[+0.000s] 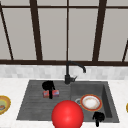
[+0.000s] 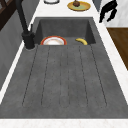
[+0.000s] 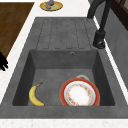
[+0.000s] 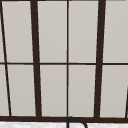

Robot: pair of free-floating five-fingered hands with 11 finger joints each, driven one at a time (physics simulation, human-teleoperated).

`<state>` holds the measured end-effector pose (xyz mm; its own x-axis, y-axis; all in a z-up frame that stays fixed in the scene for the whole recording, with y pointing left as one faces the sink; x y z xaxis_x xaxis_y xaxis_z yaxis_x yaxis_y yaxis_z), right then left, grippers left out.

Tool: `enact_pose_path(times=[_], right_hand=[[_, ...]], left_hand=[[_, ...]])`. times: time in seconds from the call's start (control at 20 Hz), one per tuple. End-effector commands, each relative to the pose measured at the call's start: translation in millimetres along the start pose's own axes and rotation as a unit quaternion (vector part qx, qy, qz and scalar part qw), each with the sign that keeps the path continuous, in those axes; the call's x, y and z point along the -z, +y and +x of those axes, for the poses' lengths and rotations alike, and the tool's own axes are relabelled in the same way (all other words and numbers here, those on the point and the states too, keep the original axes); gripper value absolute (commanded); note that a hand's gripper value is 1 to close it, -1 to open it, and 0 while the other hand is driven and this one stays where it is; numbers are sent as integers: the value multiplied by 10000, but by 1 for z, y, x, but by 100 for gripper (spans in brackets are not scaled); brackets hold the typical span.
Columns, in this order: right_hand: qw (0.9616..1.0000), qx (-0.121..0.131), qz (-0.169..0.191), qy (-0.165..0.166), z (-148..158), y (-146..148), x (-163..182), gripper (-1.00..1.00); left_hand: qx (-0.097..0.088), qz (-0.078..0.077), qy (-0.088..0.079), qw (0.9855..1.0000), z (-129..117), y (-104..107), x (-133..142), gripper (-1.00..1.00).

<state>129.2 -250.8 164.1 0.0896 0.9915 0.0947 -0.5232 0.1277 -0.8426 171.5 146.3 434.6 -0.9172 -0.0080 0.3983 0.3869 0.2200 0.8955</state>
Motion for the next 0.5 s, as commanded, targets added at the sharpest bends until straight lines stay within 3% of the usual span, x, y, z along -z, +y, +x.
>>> enact_pose_path(times=[0.0,0.45], right_hand=[[10000,0,0,0,0,0,0,0],[10000,0,0,0,0,0,0,0]], left_hand=[[-79,-230,120,9996,1,-4,25,100],[-36,-318,167,9993,-4,-16,81,100]])
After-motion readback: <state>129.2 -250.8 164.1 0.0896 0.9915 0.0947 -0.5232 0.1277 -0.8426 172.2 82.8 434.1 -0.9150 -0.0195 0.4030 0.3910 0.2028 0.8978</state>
